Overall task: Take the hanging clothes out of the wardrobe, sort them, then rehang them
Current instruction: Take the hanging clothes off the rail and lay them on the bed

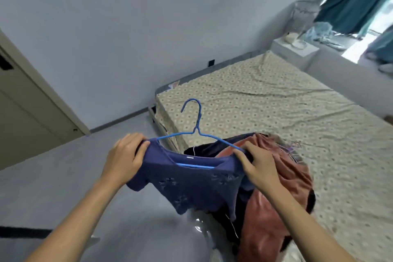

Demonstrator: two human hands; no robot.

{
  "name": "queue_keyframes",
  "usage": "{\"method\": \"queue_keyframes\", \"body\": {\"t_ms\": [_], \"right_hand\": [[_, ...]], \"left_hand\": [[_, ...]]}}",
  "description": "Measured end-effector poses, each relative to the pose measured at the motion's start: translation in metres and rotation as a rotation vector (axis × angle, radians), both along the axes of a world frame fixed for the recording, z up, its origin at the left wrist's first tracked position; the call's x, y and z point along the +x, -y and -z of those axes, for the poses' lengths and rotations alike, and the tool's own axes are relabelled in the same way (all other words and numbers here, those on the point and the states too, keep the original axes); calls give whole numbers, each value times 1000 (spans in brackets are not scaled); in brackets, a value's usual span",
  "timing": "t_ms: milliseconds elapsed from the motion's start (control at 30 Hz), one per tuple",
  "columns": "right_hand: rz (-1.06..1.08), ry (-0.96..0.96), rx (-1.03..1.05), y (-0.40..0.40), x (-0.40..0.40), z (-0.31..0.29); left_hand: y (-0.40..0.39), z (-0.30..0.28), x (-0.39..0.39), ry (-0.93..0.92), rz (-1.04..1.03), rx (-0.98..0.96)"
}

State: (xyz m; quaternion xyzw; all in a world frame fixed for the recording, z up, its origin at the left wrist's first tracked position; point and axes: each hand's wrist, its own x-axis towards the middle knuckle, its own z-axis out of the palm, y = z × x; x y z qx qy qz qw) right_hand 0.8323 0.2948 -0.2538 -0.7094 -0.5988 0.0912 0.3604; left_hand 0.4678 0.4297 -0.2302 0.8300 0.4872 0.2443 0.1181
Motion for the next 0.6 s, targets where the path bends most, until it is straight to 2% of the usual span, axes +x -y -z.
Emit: {"method": "queue_keyframes", "body": {"t_ms": [167,367,600], "right_hand": [[266,24,-29,50,5,1],[563,-4,-40,108,-48,1],[822,3,-28,159,-100,3]], "left_hand": [[-35,13,43,7,234,-48],[-51,9,61,69,501,-54],[-55,-1,81,41,754,-51]]}}
